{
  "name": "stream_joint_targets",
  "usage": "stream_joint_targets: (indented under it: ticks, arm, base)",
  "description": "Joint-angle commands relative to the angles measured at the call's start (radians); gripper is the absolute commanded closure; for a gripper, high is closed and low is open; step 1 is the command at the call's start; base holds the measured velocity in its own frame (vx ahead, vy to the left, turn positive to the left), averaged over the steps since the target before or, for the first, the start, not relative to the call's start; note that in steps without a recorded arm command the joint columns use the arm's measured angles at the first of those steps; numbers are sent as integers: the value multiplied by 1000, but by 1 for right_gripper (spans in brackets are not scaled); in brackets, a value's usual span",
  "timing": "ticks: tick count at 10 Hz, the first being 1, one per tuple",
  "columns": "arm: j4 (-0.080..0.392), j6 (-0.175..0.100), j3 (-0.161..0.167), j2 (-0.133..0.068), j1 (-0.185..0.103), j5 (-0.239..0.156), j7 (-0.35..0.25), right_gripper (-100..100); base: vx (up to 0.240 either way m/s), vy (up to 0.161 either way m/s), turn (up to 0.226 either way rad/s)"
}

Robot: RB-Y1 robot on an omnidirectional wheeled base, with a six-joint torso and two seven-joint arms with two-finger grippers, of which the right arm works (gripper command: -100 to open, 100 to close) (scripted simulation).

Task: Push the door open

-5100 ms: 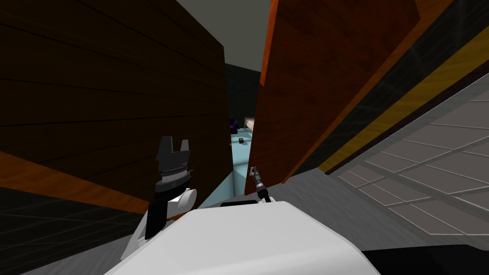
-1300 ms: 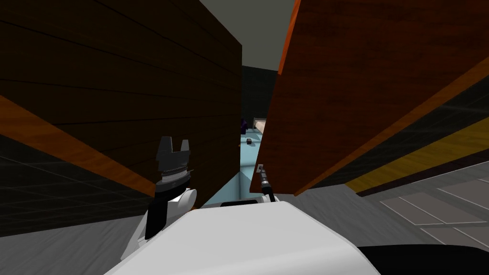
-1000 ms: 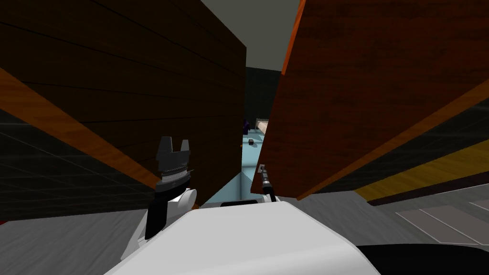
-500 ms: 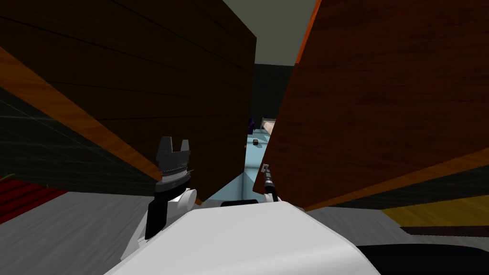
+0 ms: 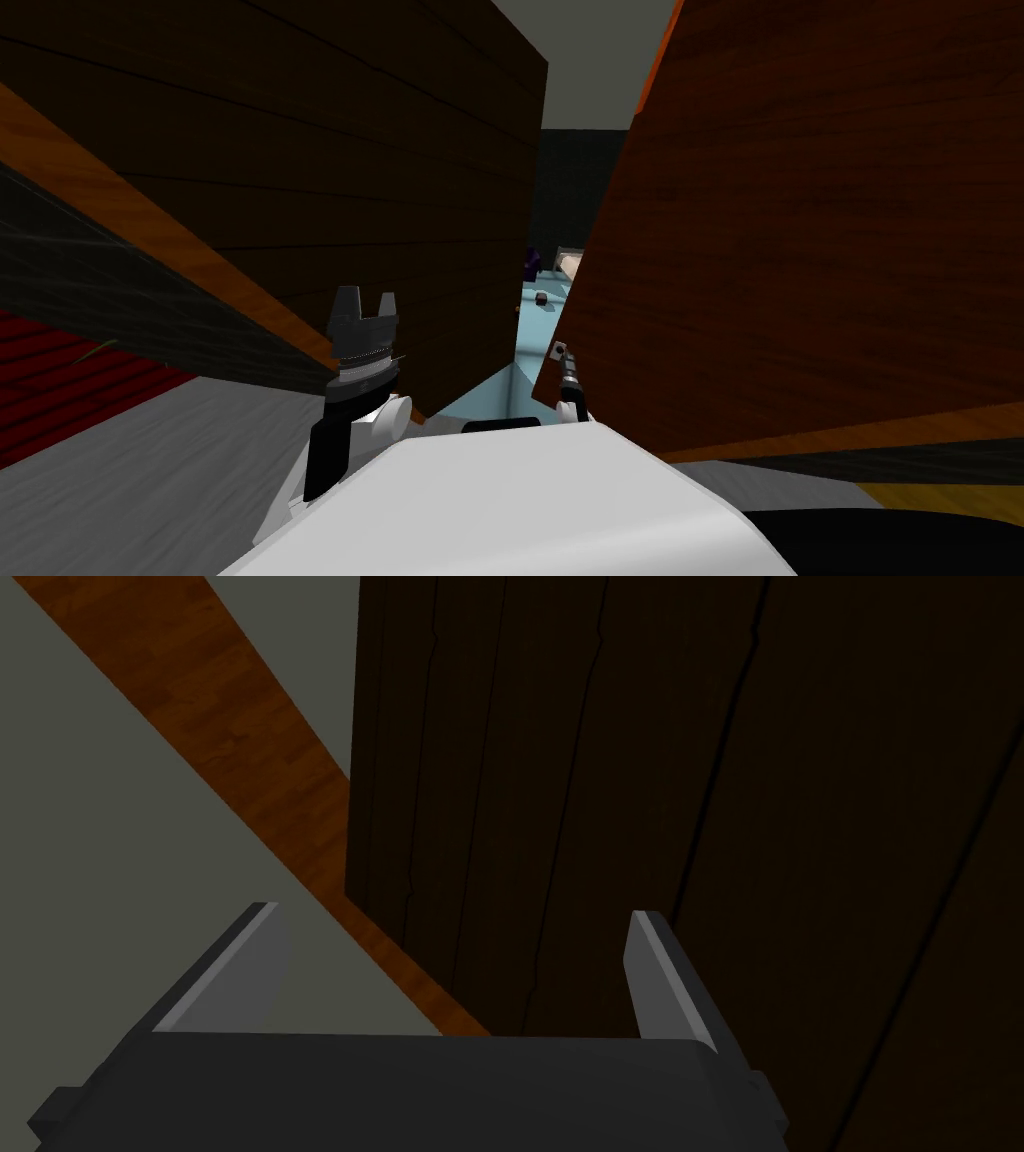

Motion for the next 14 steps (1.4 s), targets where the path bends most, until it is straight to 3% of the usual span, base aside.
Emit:
stream_joint_targets:
  ticks: [1,2,5,7,8,11,14]
  arm:
    - [-13,-10,-43,-13,-3,-25,18,100]
    - [0,12,-34,-1,-10,-24,19,-100]
    - [-4,31,-44,15,-11,-35,24,-100]
    - [-7,48,-52,43,-12,-44,28,-100]
    - [-7,43,-50,34,-12,-42,26,-100]
    - [22,12,-93,24,-33,-71,70,-100]
    - [59,-30,-146,53,-60,-107,123,-100]
  base:
    - [33,-67,190]
    - [-76,98,-26]
    - [-165,210,-107]
    - [-189,210,-82]
    - [-85,117,-29]
    - [109,-112,217]
    - [194,-196,232]
